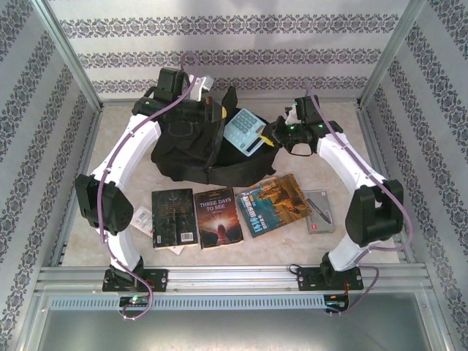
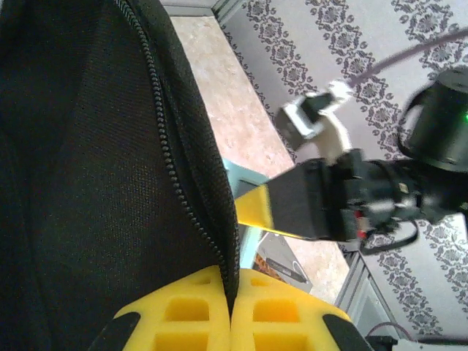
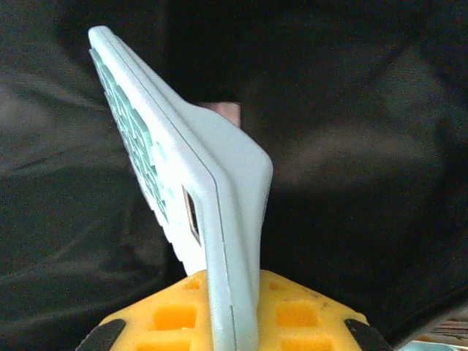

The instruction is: Pack books, pencil case, and school supplies into a backpack

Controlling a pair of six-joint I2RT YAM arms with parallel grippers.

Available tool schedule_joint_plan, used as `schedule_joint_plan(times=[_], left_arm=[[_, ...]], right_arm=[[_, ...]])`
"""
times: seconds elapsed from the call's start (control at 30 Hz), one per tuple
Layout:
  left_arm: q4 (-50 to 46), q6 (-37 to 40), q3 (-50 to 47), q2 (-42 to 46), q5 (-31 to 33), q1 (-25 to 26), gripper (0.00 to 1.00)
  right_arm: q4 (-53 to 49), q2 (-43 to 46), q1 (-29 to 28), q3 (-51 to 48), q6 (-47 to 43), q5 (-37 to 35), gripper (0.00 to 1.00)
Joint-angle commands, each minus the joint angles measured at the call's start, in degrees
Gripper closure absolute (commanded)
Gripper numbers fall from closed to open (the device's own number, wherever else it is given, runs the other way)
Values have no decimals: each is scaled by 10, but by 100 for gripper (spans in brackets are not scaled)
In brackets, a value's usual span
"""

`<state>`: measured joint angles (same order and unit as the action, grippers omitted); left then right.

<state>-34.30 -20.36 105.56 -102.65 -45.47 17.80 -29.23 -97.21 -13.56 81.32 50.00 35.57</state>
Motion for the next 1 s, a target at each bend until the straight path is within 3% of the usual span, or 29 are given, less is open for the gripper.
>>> schedule_joint_plan(times=[0.0, 0.3, 0.4, 0.57, 0.6, 0.67, 0.73, 0.83, 0.97], left_arm=[[57, 34, -10, 51, -49, 10, 100], [79, 38, -19, 47, -93, 21, 100], [79, 38, -18, 47, -94, 20, 100], [75, 40, -17, 44, -85, 20, 100], [72, 42, -17, 43, -79, 21, 100], [64, 46, -17, 40, -69, 20, 100], [49, 50, -16, 36, -41, 19, 100], [41, 43, -20, 31, -11, 15, 100], [33, 29, -24, 24, 29, 13, 100]], right_arm=[[-60, -37, -25, 42, -35, 31, 100], [70, -119, -77, 72, 68, 48, 99], [98, -153, -90, 89, 105, 28, 92], [264, -190, -108, 56, 227, -3, 85], [299, -197, -112, 51, 249, -10, 80], [337, -207, -117, 50, 266, -21, 55], [325, -206, -119, 61, 240, -35, 39], [250, -179, -118, 74, 159, -61, 23], [118, -122, -116, 83, 33, -134, 17]])
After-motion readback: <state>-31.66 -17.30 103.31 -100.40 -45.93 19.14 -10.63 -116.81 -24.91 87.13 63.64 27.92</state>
